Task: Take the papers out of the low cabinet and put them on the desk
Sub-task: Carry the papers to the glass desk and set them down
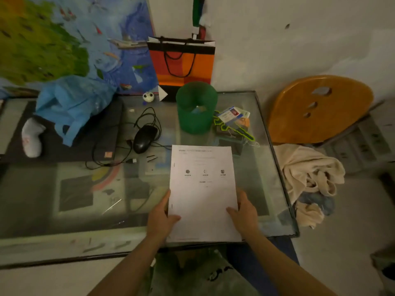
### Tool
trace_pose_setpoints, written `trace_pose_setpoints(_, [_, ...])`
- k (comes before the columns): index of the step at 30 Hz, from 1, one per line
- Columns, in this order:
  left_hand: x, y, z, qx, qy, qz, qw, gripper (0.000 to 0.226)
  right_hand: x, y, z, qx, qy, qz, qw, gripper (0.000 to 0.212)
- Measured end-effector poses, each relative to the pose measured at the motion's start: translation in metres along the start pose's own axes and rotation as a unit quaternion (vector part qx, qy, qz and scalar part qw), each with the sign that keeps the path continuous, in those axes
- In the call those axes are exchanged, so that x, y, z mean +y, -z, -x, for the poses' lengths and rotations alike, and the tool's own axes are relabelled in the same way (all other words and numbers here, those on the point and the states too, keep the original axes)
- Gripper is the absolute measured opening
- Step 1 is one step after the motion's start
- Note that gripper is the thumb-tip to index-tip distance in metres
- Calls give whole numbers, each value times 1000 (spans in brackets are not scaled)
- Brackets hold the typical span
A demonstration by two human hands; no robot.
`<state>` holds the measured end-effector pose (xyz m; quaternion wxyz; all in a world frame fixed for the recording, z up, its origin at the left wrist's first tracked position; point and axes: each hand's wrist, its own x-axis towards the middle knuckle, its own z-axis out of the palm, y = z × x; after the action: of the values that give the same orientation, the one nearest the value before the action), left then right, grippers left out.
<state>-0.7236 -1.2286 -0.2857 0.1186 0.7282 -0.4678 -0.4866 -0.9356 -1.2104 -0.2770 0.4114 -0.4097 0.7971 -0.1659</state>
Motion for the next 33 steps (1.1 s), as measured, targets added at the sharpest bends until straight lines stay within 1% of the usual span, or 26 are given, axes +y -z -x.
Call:
trace_pose_setpoints(2, [-2, -3, -2, 8, 0, -59, 998, 85, 4, -1, -5, -8, 5, 49, 999, 52])
trace_pose_setpoints(4, [-2, 0, -4, 23, 4, -131, 991, 82, 3, -1, -8, -15, 0, 122, 992, 54])
trace_pose_setpoints(6, [-2, 6, -3, 39, -3, -175, 984, 78, -1, 0, -9, -4, 6, 224, 975, 55])
trace_pose_setpoints(7, [-4, 9, -3, 49, -12, -188, 981, 76, -5, 0, -8, 3, 22, 268, 963, 57])
trace_pose_setpoints(10, [-9, 20, 4, 95, -46, -231, 967, 67, -27, -6, -3, 0, 102, 349, 932, 65])
trace_pose_setpoints(14, [-23, 46, 25, 149, -62, -253, 954, 58, -76, -34, 14, -57, 239, 363, 899, 59])
trace_pose_setpoints(16, [-37, 66, 37, 185, -62, -249, 949, 56, -104, -56, 28, -82, 296, 378, 873, 57])
trace_pose_setpoints(21, [-100, 136, 85, 275, 4, -216, 937, 63, -172, -129, 84, -123, 445, 400, 792, 56])
trace_pose_setpoints(24, [-153, 185, 127, 338, 74, -190, 919, 62, -207, -181, 135, -151, 516, 412, 735, 54])
trace_pose_setpoints(26, [-190, 216, 160, 381, 120, -159, 903, 60, -227, -221, 174, -167, 560, 414, 698, 53])
trace_pose_setpoints(28, [-229, 244, 196, 415, 159, -136, 885, 59, -242, -263, 217, -184, 597, 400, 670, 51])
trace_pose_setpoints(30, [-271, 271, 232, 448, 198, -120, 864, 58, -257, -303, 268, -203, 631, 388, 640, 52])
trace_pose_setpoints(33, [-331, 303, 289, 489, 266, -83, 826, 58, -272, -362, 338, -242, 677, 381, 581, 54])
